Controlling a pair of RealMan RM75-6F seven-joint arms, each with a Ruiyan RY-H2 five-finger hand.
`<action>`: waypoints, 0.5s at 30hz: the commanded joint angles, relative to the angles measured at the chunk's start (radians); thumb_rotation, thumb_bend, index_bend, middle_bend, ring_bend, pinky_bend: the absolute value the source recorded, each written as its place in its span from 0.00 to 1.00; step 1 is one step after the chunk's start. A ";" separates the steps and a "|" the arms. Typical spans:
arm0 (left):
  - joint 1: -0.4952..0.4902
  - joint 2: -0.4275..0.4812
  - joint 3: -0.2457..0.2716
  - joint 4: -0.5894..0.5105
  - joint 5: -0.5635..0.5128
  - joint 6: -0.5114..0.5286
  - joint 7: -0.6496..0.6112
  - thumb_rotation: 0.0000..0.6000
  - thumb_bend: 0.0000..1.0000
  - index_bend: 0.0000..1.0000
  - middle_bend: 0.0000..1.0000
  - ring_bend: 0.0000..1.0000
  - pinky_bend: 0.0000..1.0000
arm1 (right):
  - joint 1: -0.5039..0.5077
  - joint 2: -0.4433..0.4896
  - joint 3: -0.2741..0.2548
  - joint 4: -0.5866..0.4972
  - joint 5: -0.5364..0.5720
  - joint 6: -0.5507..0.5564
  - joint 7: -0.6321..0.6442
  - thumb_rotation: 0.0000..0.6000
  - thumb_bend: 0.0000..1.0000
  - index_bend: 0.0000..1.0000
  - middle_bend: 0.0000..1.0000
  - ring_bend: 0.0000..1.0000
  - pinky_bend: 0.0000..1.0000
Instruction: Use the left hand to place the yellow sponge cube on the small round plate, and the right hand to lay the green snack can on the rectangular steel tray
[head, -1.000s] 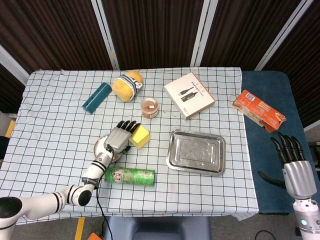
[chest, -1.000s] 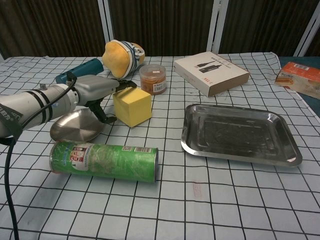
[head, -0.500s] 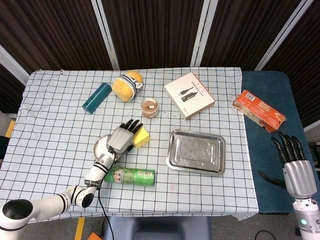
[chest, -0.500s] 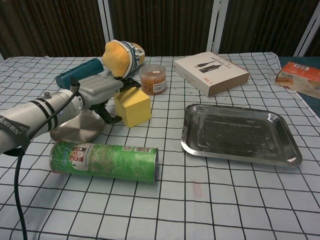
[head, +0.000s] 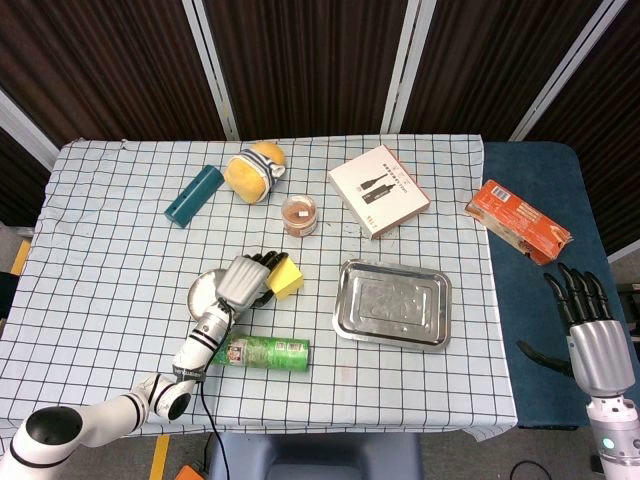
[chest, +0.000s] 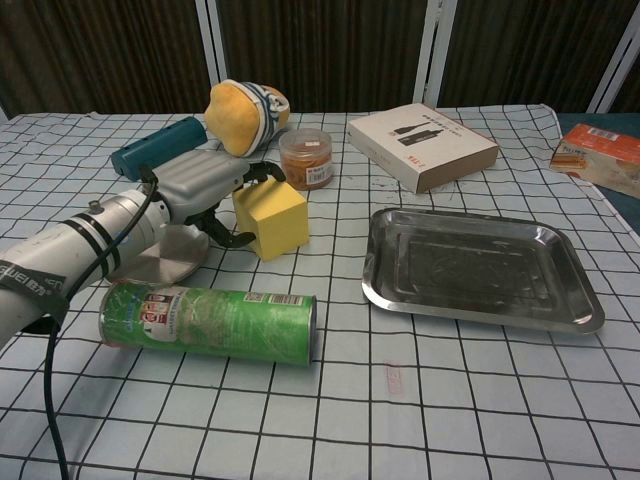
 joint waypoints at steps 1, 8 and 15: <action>0.003 0.005 -0.003 -0.006 0.002 0.002 0.001 1.00 0.35 0.37 0.43 0.43 0.59 | 0.000 -0.001 0.001 0.001 0.000 0.000 -0.001 1.00 0.04 0.06 0.00 0.00 0.00; 0.013 0.010 -0.009 -0.022 0.025 0.034 -0.013 1.00 0.36 0.47 0.50 0.49 0.63 | 0.002 -0.003 0.000 0.003 0.003 -0.007 -0.003 1.00 0.05 0.06 0.00 0.00 0.00; 0.017 -0.023 -0.010 0.023 0.076 0.098 -0.062 1.00 0.38 0.65 0.58 0.58 0.69 | 0.002 -0.003 0.001 0.000 0.006 -0.007 -0.002 1.00 0.05 0.06 0.00 0.00 0.00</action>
